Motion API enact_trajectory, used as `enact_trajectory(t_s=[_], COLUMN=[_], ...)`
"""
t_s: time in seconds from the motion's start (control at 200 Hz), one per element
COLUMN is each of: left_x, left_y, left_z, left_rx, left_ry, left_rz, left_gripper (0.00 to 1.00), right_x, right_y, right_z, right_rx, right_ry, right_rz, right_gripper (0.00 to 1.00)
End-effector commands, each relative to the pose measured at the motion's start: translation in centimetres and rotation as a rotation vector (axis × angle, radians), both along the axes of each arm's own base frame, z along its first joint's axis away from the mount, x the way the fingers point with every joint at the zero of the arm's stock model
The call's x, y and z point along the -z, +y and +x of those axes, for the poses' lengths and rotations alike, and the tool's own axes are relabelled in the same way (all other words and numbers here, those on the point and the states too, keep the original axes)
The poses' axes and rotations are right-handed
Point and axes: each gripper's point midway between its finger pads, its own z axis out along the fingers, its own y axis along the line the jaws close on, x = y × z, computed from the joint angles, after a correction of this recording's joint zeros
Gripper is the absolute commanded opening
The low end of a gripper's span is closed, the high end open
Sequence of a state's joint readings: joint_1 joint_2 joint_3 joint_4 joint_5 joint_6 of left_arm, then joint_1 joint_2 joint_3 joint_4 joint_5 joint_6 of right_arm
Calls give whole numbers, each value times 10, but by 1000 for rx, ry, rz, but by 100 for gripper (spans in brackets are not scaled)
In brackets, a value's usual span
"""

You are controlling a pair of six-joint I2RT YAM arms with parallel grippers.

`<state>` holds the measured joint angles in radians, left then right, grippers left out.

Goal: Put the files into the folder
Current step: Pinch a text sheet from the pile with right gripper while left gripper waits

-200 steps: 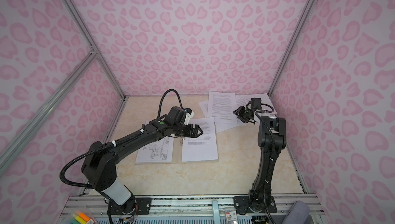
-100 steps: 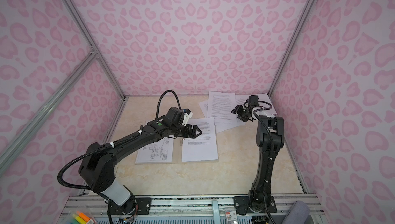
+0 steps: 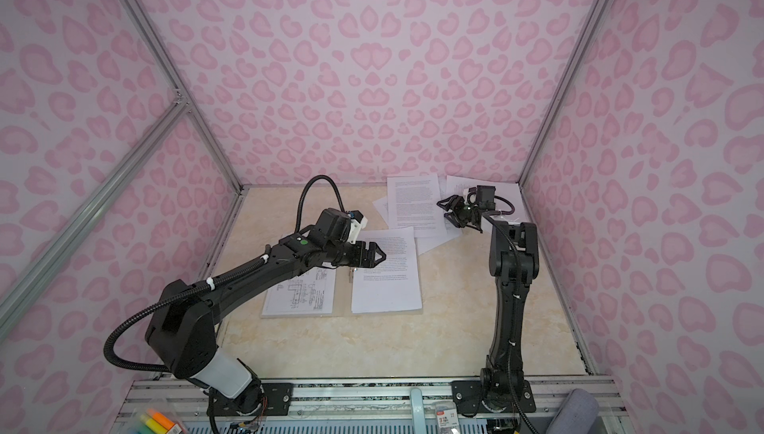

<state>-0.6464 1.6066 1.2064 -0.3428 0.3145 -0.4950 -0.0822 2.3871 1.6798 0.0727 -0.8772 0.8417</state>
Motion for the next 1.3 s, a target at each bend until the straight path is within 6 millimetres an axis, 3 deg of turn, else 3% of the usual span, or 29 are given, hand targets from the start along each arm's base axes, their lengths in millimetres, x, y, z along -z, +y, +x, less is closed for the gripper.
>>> enact_trajectory(t_s=[0.0,0.14,0.33,0.49,0.7,0.87,1.17,1.295], left_x=[-10,-9,-8,-8,-7,-6,-5,-14], left_y=[0,1,4,7,11,12,18,17], left_z=[4,4,4,5,7,7,6,17], left_rx=[-3,-5,-9,-16,-23,-24,-30,-43], left_ry=[-29,-26,-26,-24,-22,-17,-18,-30], left_rz=[-31,-33,-32,-38,-46,-54,-62,-94], left_gripper=[94,94,94,94,94,94,94,94], right_x=[-12,-19,-35,-24,5,0,-2,-8], right_y=[14,34,45,48,49,56,66,69], right_z=[6,7,10,8,-10,-14,-21,-23], right_rx=[-38,-99,-132,-145,-91,-74,-115,-137], right_ry=[-36,-56,-98,-53,59,33,20,13], right_rz=[55,75,83,47,18,102,69,-6], right_gripper=[64,62,57,57,54,50,40,39])
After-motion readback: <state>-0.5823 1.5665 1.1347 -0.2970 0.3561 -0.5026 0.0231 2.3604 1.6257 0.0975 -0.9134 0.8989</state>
